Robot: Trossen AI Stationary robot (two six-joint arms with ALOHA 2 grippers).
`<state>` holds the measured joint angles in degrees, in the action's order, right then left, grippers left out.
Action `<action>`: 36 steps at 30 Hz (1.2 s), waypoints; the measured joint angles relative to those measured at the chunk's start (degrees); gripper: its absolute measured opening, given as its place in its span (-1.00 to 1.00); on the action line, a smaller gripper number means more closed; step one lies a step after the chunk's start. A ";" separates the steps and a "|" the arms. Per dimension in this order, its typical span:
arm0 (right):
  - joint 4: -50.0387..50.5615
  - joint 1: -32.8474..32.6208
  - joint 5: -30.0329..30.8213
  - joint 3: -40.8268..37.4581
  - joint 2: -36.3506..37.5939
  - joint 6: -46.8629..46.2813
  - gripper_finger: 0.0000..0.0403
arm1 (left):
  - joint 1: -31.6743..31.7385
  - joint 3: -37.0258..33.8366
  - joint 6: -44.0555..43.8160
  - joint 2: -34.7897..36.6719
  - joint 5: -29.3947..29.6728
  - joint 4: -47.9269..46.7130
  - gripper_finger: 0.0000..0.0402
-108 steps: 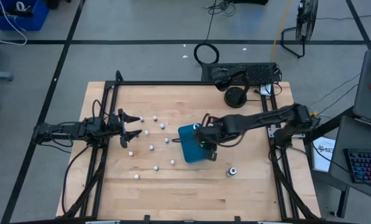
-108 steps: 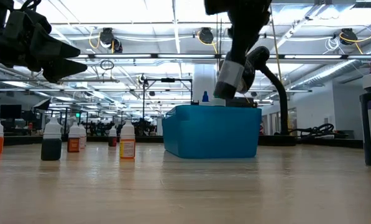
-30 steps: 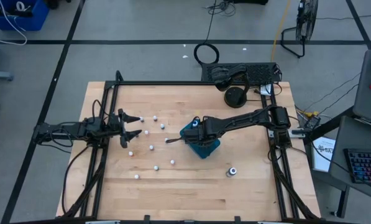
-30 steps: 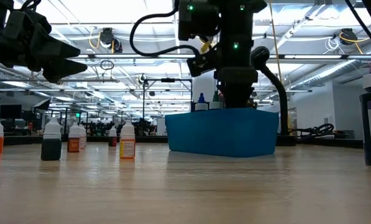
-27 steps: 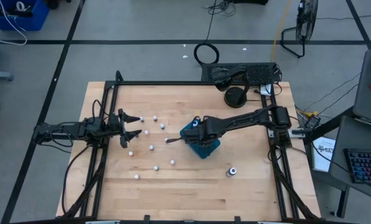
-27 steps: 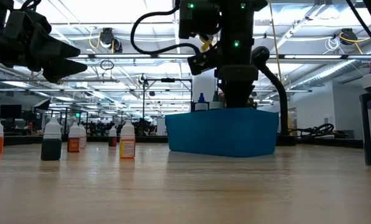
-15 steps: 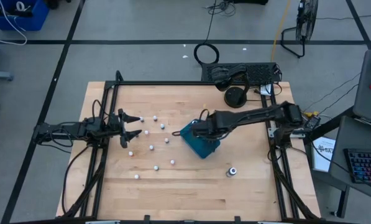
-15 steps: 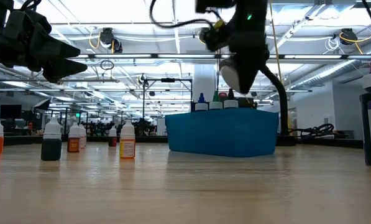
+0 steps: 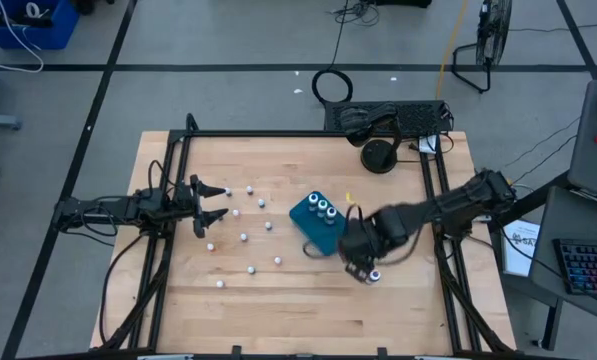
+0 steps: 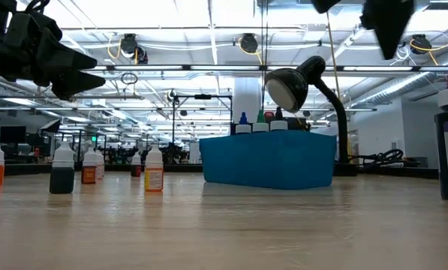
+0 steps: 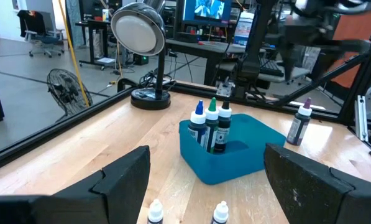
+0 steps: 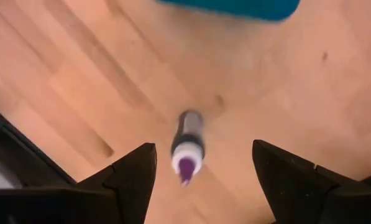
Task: Pick & Place food coloring
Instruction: Put the large purple food coloring bottle into the blue container
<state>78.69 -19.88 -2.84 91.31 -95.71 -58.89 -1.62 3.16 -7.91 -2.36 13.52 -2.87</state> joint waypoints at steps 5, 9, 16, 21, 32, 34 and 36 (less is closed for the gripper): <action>-1.31 -5.65 3.00 -1.83 -1.08 -7.64 0.25 | 0.00 0.00 0.01 -0.01 0.00 0.00 0.53; -3.03 -8.55 2.98 -5.79 -1.26 -12.26 0.25 | -0.01 0.00 -0.01 0.00 0.00 0.00 0.53; -11.31 -10.03 2.89 -13.15 -1.19 -13.49 0.25 | 0.01 0.00 0.01 0.01 0.00 0.00 0.53; -21.30 -10.03 1.34 -18.51 -1.19 -13.07 0.25 | 0.01 0.00 0.01 0.01 0.00 0.00 0.53; -25.75 -9.74 0.28 -23.93 -1.14 -15.48 0.22 | 0.01 0.00 -0.01 -0.01 0.00 0.02 0.53; -25.85 -9.74 1.30 -23.96 -1.15 -15.33 0.14 | 0.00 0.01 0.01 0.00 0.00 0.00 0.53; -25.99 -9.74 1.32 -23.96 -1.15 -14.69 0.02 | 0.00 0.00 0.01 0.01 0.00 0.01 0.53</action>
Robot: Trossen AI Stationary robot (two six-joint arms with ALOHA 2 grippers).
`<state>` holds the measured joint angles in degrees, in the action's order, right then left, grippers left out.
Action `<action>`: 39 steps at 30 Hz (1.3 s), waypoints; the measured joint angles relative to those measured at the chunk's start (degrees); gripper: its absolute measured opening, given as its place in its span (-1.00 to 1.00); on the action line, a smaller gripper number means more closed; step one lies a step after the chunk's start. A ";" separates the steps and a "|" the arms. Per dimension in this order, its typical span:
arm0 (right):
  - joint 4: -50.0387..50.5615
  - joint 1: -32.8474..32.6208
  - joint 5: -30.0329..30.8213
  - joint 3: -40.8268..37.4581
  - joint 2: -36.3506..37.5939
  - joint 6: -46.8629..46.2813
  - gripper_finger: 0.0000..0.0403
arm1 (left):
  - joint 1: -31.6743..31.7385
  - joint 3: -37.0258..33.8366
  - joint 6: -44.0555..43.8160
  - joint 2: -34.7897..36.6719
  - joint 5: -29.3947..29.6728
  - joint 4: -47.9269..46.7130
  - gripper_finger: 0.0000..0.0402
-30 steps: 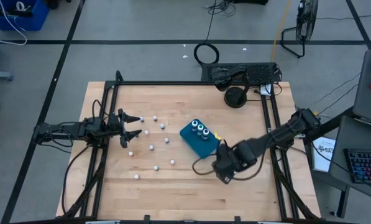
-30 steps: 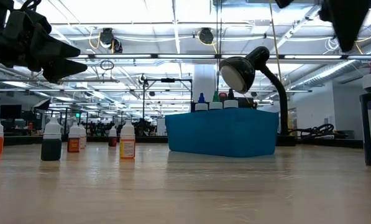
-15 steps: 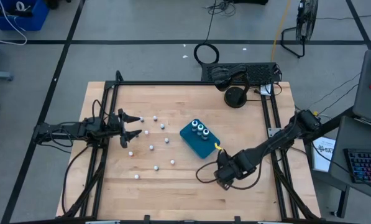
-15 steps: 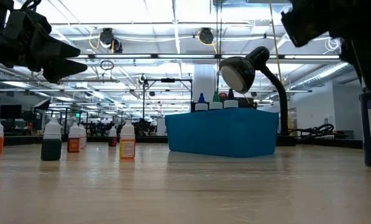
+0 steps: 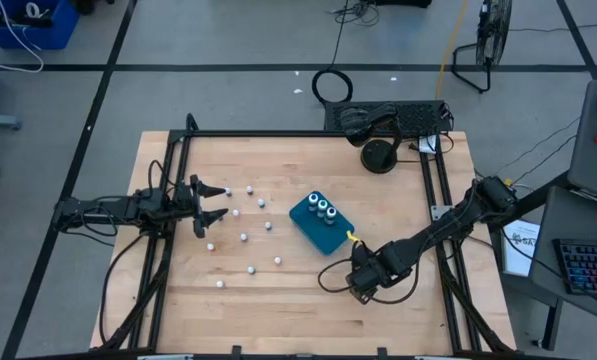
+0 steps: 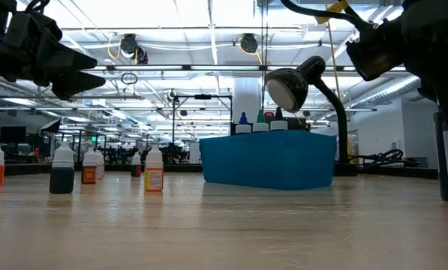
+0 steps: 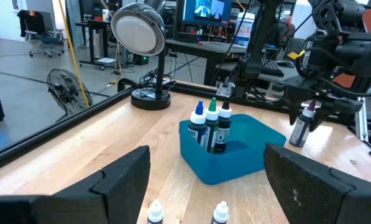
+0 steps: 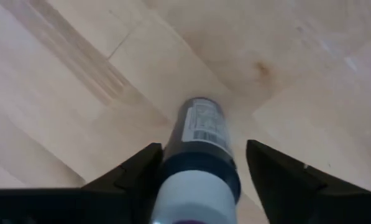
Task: Pick & Place food coloring
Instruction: Put the large purple food coloring bottle into the blue container
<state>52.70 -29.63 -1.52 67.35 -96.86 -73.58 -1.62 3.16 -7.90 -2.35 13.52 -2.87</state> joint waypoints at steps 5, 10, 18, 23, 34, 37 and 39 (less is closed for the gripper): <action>-1.74 0.00 -0.03 0.00 0.00 3.72 -0.39 | 0.01 0.00 0.00 0.00 0.00 -0.01 0.53; -1.97 0.41 2.30 0.94 0.12 8.93 -0.39 | 0.00 0.00 0.00 0.00 0.00 -0.01 0.53; 3.57 4.45 10.62 9.19 6.45 18.35 -0.39 | -0.01 0.00 0.00 0.00 0.00 -0.01 0.53; 5.76 10.59 13.60 16.94 9.22 27.27 -0.39 | 0.00 0.00 0.00 -0.02 0.00 -0.01 0.53; 14.01 29.23 4.21 25.94 4.28 43.86 -0.39 | 0.00 0.01 0.00 -0.01 0.00 0.01 0.53; 17.15 30.16 4.27 25.89 0.69 46.48 -0.39 | 0.01 0.00 -0.02 -0.02 0.00 -0.01 0.53; 16.97 29.89 3.39 25.88 -1.44 47.94 -0.39 | -0.01 0.00 0.00 0.00 0.00 -0.01 0.53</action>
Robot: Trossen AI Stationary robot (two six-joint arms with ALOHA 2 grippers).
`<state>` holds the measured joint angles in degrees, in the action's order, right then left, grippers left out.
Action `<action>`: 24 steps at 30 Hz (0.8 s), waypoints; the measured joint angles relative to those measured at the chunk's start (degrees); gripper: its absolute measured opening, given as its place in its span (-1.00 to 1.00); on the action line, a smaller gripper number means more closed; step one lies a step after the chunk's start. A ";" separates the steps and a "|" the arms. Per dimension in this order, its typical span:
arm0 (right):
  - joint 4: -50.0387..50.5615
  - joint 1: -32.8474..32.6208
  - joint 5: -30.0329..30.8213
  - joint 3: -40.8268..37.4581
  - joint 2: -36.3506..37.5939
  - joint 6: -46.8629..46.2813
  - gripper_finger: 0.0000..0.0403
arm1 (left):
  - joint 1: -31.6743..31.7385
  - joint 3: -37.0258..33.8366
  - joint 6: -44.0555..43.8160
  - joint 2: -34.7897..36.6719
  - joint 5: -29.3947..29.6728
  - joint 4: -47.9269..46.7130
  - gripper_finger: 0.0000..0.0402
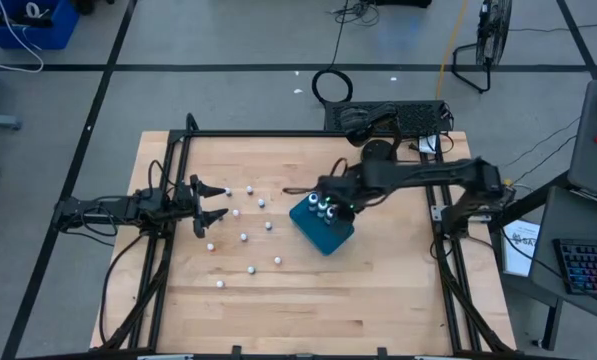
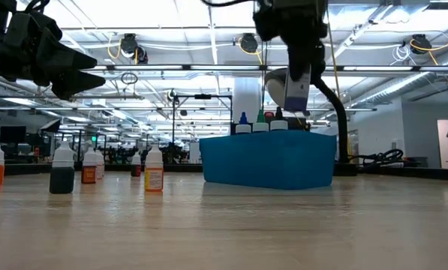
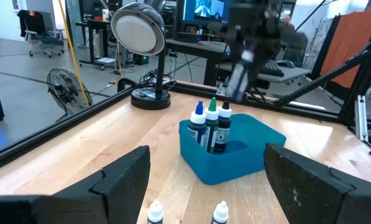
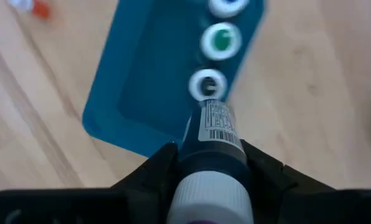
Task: Pick & Place food coloring
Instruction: Put the large purple food coloring bottle into the blue container
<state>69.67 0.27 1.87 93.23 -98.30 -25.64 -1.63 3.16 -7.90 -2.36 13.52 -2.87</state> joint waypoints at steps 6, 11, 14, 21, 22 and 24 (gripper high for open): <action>-0.18 -0.82 -2.13 0.00 -6.36 4.31 -0.39 | 0.02 0.00 0.00 -0.02 0.00 0.00 0.53; 0.37 -0.60 -1.98 0.00 -10.05 7.71 -0.39 | 0.02 0.00 -0.01 -0.02 0.00 0.02 0.53; 0.01 -0.30 -1.58 -0.10 -11.49 8.98 -0.39 | 0.02 0.00 -0.01 -0.02 0.00 0.02 0.53; -3.48 0.19 0.00 -3.67 -11.85 10.00 -0.39 | 0.02 0.01 -0.01 -0.02 0.00 0.02 0.53; -3.80 0.25 0.06 -4.15 -11.85 10.04 -0.39 | 0.01 0.00 0.00 -0.02 0.00 0.02 0.53; -4.43 0.27 1.14 -5.01 -11.85 10.07 -0.39 | 0.00 0.00 -0.02 -0.02 0.00 0.00 0.53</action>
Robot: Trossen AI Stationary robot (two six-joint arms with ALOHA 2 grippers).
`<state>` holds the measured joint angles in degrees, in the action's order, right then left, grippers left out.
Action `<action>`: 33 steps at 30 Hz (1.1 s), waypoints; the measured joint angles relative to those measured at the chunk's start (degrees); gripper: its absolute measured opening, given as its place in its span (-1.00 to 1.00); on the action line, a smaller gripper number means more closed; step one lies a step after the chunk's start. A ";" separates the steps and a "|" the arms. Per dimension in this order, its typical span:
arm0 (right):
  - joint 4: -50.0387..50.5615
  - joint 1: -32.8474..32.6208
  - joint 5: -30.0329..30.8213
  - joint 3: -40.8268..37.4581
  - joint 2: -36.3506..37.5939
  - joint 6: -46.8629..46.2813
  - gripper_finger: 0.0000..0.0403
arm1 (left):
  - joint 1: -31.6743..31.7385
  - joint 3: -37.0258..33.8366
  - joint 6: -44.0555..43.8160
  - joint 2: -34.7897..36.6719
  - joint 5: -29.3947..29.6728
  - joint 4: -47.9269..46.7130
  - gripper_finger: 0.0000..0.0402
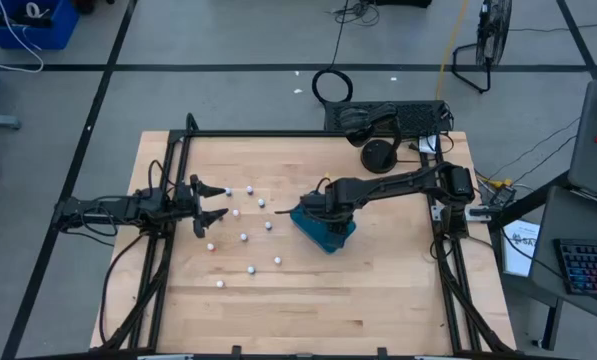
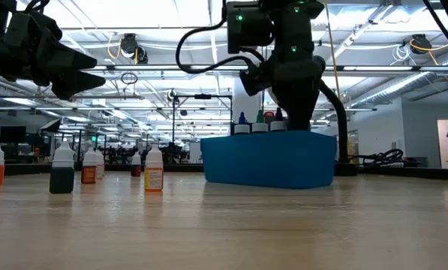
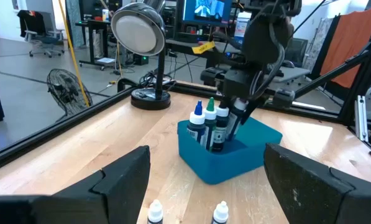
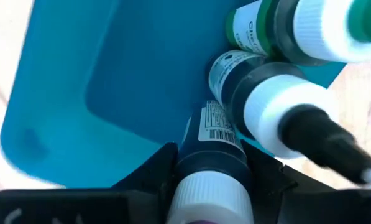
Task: Pick & Place food coloring
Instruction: Put the large purple food coloring bottle into the blue container, then put the small red food coloring bottle into the blue container
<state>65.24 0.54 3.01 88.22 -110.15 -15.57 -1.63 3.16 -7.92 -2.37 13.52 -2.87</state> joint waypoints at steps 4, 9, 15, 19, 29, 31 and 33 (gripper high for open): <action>-1.04 0.15 0.17 -1.79 0.02 -0.10 -0.39 | 0.02 0.00 0.02 0.00 0.00 0.00 0.53; -3.31 0.15 0.19 -4.36 0.27 -0.52 -0.39 | 0.00 0.02 0.00 0.00 0.00 0.02 0.53; -4.40 0.15 0.23 -5.09 0.35 -2.95 -0.34 | 0.02 0.00 0.02 0.00 0.00 0.00 0.53; -3.81 0.15 2.15 -5.31 0.99 -6.36 0.04 | 0.01 0.00 0.02 0.00 0.00 0.00 0.53; -3.46 0.15 13.54 -5.42 7.43 -9.94 0.32 | 0.01 0.00 0.01 0.00 0.00 0.01 0.53; -3.50 0.15 15.20 -5.42 9.07 -10.57 0.29 | 0.00 0.00 0.02 0.00 0.00 0.02 0.53; -3.49 0.15 16.32 -5.42 10.57 -10.77 0.27 | 0.02 0.00 0.02 0.00 0.00 0.01 0.53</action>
<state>61.75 0.69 19.33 82.81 -99.58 -26.35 -1.61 3.16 -7.90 -2.37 13.52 -2.86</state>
